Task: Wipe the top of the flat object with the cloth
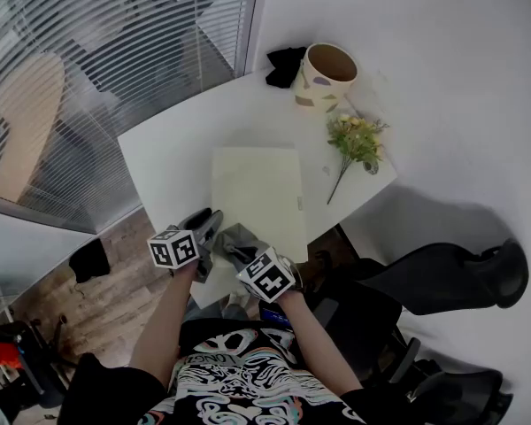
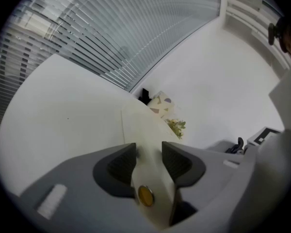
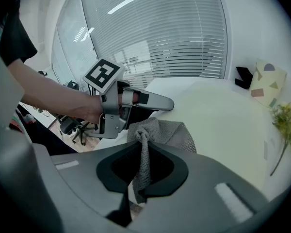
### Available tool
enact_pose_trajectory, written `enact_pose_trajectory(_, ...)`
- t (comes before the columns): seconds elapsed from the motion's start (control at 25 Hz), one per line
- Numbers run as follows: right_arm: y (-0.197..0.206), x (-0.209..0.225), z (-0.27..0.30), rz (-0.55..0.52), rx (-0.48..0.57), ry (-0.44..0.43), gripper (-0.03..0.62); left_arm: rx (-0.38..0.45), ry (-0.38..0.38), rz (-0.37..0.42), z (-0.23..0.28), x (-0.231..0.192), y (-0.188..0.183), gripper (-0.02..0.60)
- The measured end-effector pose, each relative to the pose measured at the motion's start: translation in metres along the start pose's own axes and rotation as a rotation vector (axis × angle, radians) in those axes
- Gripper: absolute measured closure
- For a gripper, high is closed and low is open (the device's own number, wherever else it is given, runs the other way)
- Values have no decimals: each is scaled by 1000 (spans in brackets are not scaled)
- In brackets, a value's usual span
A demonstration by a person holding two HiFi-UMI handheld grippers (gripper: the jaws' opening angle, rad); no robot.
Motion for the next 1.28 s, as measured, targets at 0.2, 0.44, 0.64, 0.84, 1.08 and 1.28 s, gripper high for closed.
enact_pose_trajectory(0.2, -3, -2, 3, -12, -15, -16, 579, -4, -2, 2, 0, -1, 0, 360)
enact_pose_trajectory(0.44, -6, -1, 2, -13, -21, -29, 579, -1, 1, 2, 0, 1, 1, 362)
enact_pose_trajectory(0.64, -9, -1, 1, -13, -21, -33, 579, -3, 3, 4, -1, 0, -1, 360)
enact_pose_trajectory(0.84, -7, 4, -1, 12, -30, -22, 579, -9, 8, -4, -1, 0, 1, 360)
enact_pose_trajectory(1.08, -9, 11, -1, 33, -23, 6, 579, -10, 8, -5, -3, 0, 0, 360)
enact_pose_trajectory(1.28, -10, 22, 0, 55, -22, 25, 579, -21, 16, -16, 1, -3, -1, 361)
Point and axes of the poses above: the fingertips, and each gripper's own axes: z forward along the fingers, x to its right, y out of its underside, the point moved 10 cm from there along -z, backward along the fingers, and after that the axes turned 5 degrees about y, right-handed, at the moved point
